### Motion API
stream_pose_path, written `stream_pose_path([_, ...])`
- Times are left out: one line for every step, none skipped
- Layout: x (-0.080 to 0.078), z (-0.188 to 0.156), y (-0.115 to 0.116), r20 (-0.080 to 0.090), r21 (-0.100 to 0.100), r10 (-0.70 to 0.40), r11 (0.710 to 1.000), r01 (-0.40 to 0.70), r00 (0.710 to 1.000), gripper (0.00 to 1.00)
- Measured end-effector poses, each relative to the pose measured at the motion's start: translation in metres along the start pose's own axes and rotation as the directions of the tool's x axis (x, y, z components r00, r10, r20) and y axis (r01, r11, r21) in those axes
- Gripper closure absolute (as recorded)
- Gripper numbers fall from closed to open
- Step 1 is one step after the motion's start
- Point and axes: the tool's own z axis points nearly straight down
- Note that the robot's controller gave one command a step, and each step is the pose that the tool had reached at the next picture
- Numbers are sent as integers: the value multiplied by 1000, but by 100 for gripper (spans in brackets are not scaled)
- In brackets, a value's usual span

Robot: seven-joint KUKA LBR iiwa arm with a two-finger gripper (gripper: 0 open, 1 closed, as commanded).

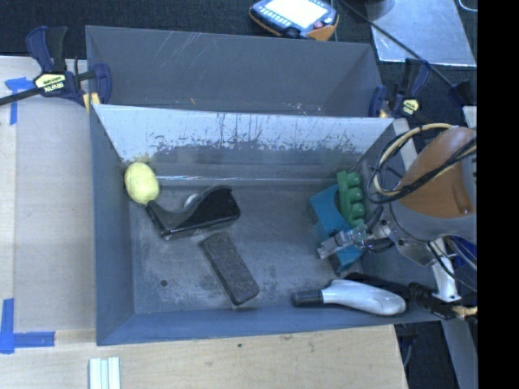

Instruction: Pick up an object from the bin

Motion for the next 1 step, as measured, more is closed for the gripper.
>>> stream_pose_path([-9, 2, -10, -19, -5, -266, 964, 266, 964, 100])
